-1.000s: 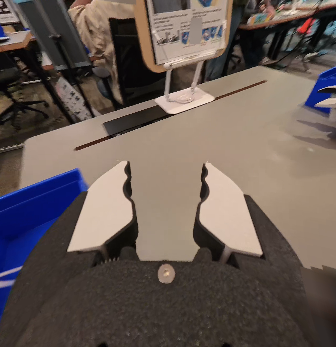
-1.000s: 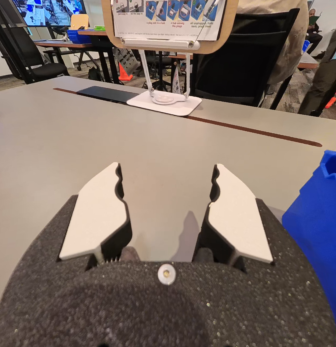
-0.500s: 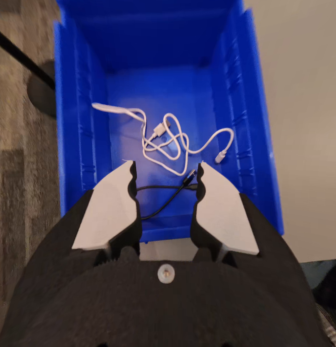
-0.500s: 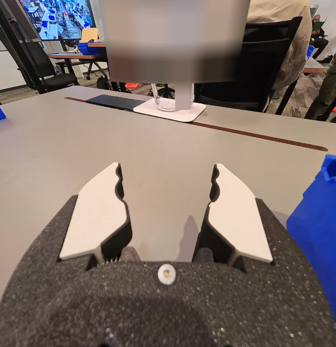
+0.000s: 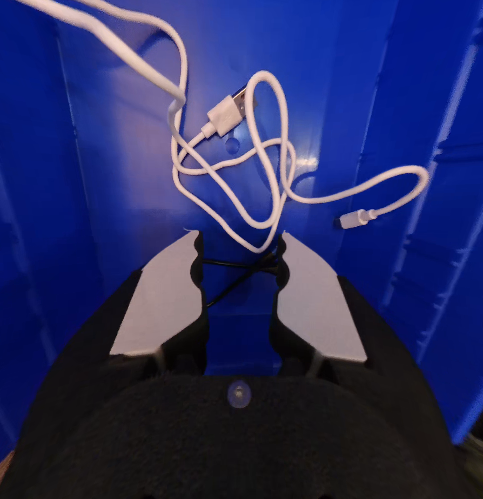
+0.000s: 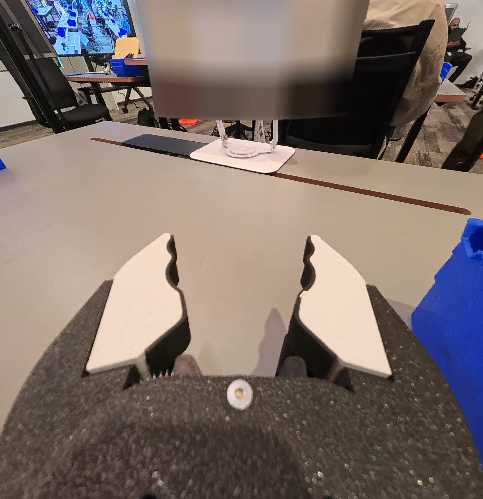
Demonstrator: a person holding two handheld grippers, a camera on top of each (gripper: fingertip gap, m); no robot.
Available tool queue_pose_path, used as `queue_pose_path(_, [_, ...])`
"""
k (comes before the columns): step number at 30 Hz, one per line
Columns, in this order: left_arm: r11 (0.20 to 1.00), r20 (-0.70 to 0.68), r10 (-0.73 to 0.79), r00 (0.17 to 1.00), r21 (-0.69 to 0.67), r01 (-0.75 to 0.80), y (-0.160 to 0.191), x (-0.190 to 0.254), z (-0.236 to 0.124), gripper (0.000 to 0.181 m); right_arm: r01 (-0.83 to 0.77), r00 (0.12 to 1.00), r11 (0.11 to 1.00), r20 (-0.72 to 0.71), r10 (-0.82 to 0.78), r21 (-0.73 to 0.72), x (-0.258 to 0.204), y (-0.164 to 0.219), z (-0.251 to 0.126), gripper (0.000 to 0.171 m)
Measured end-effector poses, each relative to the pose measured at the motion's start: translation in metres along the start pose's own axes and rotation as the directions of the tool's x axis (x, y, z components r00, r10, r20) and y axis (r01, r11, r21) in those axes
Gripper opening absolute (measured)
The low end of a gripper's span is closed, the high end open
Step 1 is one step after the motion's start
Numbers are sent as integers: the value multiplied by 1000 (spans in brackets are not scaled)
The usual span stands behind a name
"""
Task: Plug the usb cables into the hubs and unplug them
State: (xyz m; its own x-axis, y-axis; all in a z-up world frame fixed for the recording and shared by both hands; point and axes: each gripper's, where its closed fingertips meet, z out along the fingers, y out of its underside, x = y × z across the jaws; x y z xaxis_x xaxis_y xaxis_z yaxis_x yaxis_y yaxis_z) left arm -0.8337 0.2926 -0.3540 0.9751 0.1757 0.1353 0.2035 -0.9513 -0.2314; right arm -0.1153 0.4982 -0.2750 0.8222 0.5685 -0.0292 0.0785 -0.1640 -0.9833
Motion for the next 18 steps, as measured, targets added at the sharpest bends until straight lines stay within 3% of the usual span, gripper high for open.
queue_pose_path(4, [1000,47,23,999,-15,-22,3,-5,6,27,0,1000,1000,2,0,-9,0,2,1,89])
queue_pose_path(8, [1000,-5,13,1000,0,-13,0,-1,6,4,1,1000,1000,7,-1,-13,-1,3,2,89])
queue_pose_path(13, [997,17,37,999,65,-38,-9,0,-7,3,-7,1000,1000,11,7,-6,-1,2,1,89])
queue_pose_path(18, [981,-8,48,999,189,-46,-24,5,-43,3,-22,1000,1000,16,22,5,-1,0,0,88])
